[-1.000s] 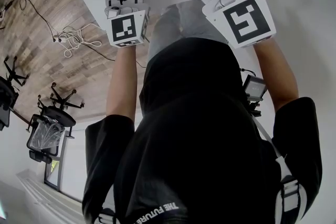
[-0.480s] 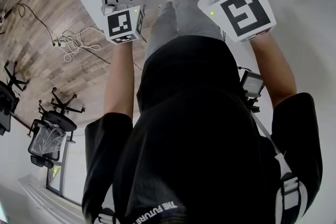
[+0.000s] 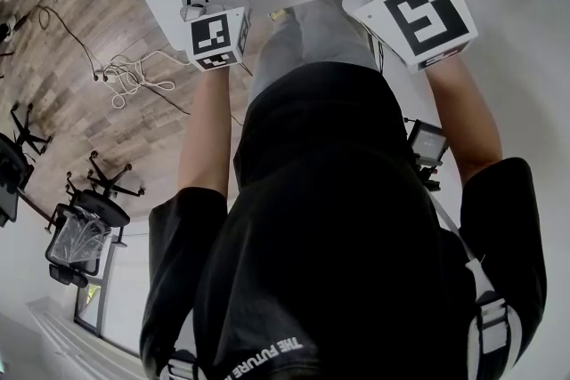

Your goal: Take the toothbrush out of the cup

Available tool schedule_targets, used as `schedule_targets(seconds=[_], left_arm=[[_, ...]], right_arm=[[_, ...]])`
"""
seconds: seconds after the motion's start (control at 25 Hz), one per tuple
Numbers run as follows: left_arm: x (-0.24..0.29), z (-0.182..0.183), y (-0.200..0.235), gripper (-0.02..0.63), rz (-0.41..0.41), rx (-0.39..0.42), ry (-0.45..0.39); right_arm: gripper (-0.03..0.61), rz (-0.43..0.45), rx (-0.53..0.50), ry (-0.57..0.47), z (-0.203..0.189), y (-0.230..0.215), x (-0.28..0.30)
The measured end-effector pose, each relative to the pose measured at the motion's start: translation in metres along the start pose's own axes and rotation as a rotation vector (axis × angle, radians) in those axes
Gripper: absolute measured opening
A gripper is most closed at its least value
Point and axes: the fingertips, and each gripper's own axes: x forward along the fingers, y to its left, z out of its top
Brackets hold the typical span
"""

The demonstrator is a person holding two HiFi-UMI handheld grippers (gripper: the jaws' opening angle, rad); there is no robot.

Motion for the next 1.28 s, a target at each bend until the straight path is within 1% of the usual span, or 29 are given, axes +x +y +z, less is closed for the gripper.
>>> schedule_targets(seconds=[0.4, 0.72, 0.92, 1.28], left_arm=[[0.003, 0.002, -0.002, 0.018, 0.008, 0.011, 0.020], [0.009, 0.004, 0.001, 0.018, 0.001, 0.022, 0.032], [0.009, -0.003, 0.001, 0.018, -0.014, 0.026, 0.031], [0.014, -0.002, 0.006, 0.018, -0.019, 0.035, 0.049]], right_arm=[[0.046, -0.007, 0.017, -0.032, 0.021, -0.005, -0.009], [0.046, -0.023, 0.009, -0.056, 0.044, -0.011, -0.015], [0.046, -0.039, 0.014, -0.084, 0.055, -0.010, -0.019], [0.046, -0.085, -0.005, -0.135, 0.090, -0.023, -0.034]])
